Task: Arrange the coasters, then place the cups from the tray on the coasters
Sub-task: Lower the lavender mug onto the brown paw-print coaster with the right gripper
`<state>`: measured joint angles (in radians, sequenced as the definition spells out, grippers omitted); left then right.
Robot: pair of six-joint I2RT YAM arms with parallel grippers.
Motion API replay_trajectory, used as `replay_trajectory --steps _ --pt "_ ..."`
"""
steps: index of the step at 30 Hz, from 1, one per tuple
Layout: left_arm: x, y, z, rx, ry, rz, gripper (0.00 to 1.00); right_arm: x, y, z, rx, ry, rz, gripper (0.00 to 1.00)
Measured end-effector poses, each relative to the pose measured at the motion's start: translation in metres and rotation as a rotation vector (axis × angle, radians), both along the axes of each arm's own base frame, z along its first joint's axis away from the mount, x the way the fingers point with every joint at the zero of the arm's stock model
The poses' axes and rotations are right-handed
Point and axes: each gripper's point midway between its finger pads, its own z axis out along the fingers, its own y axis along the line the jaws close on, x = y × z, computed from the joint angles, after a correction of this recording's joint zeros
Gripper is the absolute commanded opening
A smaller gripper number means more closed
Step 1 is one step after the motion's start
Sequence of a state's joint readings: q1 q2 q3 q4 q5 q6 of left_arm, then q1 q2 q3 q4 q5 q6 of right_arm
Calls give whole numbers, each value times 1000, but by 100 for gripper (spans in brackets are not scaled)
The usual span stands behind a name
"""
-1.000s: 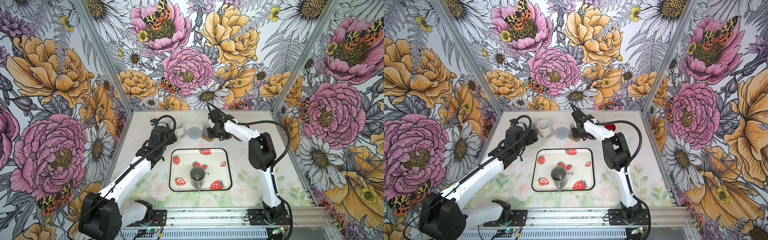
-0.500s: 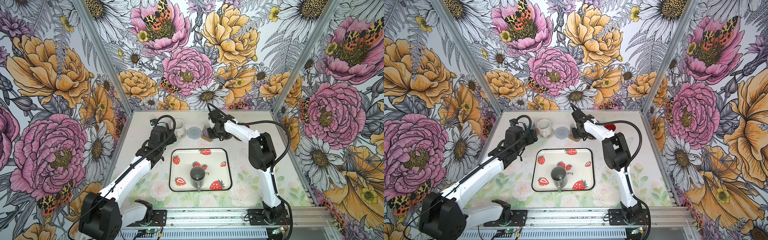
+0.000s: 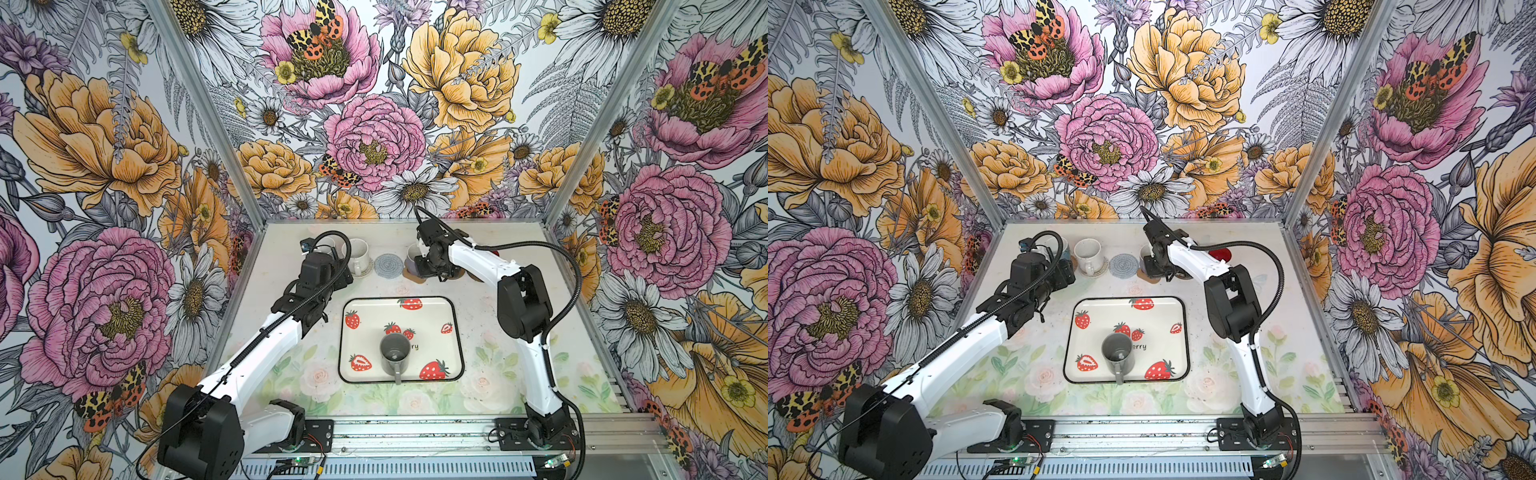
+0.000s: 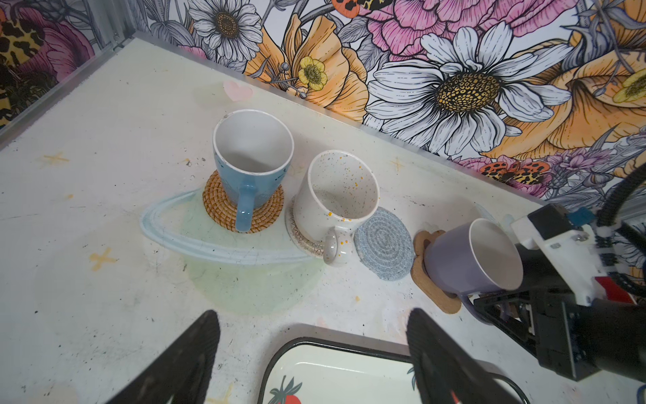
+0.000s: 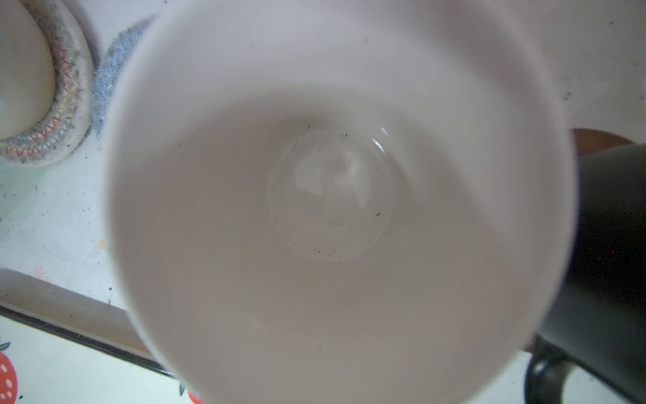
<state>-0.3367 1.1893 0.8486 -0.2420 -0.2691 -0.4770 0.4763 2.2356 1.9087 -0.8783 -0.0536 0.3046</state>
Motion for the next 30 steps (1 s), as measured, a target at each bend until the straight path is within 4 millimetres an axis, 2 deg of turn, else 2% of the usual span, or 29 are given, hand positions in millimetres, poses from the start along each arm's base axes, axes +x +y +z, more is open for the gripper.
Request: replay_trajectory --steps 6,12,30 --pt "0 0 0 -1 0 -1 85 3 2 3 7 -12 -1 30" --pt "0 0 0 -1 0 -1 86 4 2 4 9 -16 0 34" --pt "0 2 0 -1 0 5 85 -1 9 6 55 7 1 27"
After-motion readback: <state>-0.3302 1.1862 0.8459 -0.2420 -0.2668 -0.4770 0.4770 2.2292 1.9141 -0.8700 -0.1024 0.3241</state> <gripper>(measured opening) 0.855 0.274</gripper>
